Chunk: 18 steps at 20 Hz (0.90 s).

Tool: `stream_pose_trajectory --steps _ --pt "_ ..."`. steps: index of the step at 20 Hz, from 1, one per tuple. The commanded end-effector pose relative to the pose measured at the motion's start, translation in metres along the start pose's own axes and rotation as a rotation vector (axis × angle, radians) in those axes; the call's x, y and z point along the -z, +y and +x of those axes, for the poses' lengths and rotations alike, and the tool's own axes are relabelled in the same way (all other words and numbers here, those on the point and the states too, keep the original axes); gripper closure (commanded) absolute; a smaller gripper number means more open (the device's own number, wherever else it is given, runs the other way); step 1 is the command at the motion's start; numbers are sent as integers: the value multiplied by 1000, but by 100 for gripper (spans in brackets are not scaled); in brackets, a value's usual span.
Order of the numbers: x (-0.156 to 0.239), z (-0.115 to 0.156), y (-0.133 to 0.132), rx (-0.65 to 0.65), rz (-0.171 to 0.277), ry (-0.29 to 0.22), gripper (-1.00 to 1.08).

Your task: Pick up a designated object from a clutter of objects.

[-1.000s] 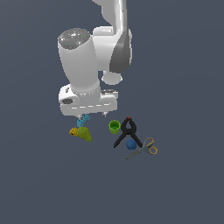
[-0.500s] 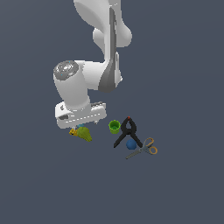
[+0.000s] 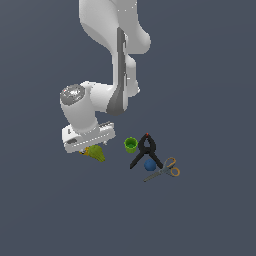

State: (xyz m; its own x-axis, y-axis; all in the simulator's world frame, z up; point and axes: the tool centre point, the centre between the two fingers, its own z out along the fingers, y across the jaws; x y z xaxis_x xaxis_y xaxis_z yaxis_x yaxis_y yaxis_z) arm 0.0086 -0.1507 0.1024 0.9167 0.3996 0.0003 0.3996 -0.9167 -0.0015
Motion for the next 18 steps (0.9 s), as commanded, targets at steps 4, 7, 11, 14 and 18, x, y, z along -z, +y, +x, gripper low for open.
stream_pose_trajectory --steps 4,7,11,14,18 --pt "-11 -5 4 25 -1 0 -92" --pt "-11 -5 4 24 -1 -1 -92" --pt "-16 -5 4 24 -1 -1 -92" --pt "-27 -6 4 24 -1 -1 -92" --pt "-47 -6 4 26 -1 -1 -92"
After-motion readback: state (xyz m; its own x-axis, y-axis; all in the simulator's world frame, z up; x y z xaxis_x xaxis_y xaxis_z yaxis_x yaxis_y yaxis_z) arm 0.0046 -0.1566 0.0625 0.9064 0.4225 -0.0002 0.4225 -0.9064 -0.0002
